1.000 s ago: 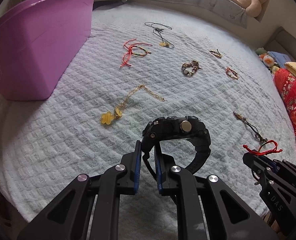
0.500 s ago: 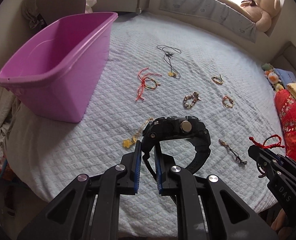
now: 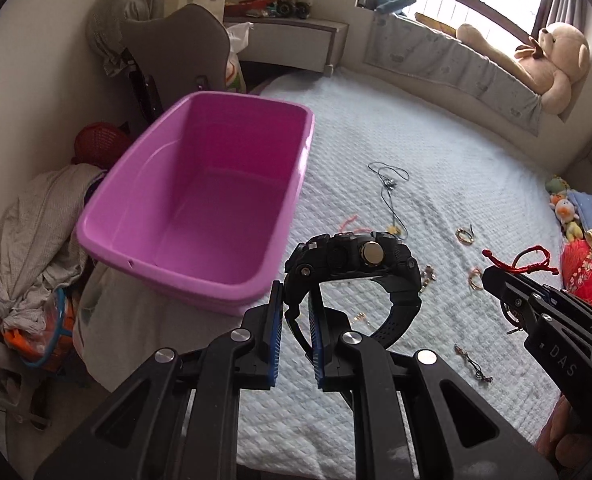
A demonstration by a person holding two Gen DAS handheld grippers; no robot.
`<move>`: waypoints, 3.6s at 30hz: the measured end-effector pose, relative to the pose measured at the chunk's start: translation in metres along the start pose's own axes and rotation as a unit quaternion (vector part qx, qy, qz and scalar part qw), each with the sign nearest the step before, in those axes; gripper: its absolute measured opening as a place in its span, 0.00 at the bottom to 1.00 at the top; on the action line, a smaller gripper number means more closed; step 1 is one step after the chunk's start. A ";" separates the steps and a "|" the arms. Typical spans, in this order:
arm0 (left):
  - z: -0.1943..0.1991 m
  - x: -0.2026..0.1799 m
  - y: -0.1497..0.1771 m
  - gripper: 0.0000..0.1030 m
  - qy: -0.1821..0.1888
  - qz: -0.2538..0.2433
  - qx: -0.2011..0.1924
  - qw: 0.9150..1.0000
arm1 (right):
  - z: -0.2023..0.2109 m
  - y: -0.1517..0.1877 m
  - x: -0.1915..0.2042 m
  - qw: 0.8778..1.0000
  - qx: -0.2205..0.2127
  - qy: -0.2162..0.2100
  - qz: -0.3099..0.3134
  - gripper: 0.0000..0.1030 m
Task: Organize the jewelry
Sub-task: 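Carry the watch and red-cord bracelet over the pink tub with both tools, then open both tools to drop the watch and bracelet into the tub, then move both tools back over the remaining jewelry on the bed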
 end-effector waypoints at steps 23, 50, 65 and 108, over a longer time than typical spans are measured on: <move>-0.142 0.166 -0.051 0.12 0.007 -0.053 0.075 0.996 | -0.205 -0.028 0.164 0.994 0.104 -0.021 -0.023 0.13; -0.163 0.172 -0.061 0.60 -0.003 -0.057 0.075 0.996 | -0.242 -0.009 0.153 0.983 0.179 0.025 -0.025 0.54; -0.136 0.177 -0.065 0.60 -0.010 -0.061 0.070 0.996 | -0.208 -0.014 0.153 0.984 0.178 0.017 -0.026 0.56; 0.038 -0.034 0.067 0.92 -0.003 -0.083 0.081 0.993 | 0.091 0.151 -0.064 0.978 0.158 0.075 -0.116 0.66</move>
Point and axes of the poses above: each gripper's, at about its wrist camera, not at the fingertips, and z roughly against the way its jaws point, x to its left, y to its underside, the point moved 6 cm from there along -z, roughly the way its jaws point, and after that the axes turned 13 degrees about -x, right-handed, at the moved point
